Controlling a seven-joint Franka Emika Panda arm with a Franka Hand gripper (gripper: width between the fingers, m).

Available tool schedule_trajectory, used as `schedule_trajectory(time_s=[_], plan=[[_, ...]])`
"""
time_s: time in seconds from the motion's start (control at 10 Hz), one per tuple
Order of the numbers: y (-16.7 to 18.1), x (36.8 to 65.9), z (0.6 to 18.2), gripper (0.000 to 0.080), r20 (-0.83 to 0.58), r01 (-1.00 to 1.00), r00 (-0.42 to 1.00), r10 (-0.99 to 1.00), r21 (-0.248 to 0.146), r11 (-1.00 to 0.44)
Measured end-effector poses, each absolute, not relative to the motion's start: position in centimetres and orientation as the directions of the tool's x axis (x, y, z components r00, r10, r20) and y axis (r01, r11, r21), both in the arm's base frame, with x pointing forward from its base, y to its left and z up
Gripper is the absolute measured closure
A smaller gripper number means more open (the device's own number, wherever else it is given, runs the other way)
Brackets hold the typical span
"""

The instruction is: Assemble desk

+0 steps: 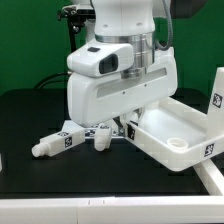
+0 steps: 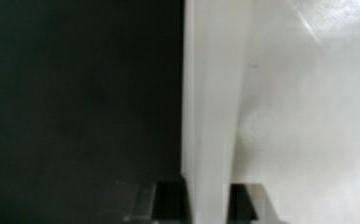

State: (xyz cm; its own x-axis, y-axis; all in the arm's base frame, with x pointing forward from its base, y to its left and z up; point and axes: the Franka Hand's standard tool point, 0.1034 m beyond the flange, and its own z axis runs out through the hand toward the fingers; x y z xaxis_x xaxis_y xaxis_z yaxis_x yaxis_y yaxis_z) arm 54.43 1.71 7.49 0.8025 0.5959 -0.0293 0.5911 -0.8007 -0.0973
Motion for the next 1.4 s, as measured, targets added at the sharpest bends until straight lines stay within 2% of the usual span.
schedule_trajectory(time_s=[0.3, 0.4, 0.6, 0.7, 0.9, 1.1, 1.4], plan=[[0.7, 54.6, 7.4, 0.0744, -0.026, 0.729, 0.68, 0.733, -0.091, -0.679], [-0.4, 56.2, 7.9, 0.0744, -0.01, 0.829, 0.553, 0.833, -0.088, -0.552], [-0.6, 59.5, 7.6, 0.0744, 0.0, 0.964, 0.257, 0.966, -0.07, -0.257], [0.1, 59.9, 7.7, 0.0744, 0.002, 0.985, 0.164, 0.986, -0.063, -0.163], [-0.9, 59.7, 7.4, 0.0744, -0.014, 0.997, 0.035, 0.999, -0.069, -0.036], [-1.2, 59.8, 7.3, 0.0744, -0.03, 0.997, -0.004, 1.0, -0.074, 0.002], [1.1, 63.3, 6.9, 0.0744, -0.027, 0.999, 0.039, 0.999, -0.037, -0.04]])
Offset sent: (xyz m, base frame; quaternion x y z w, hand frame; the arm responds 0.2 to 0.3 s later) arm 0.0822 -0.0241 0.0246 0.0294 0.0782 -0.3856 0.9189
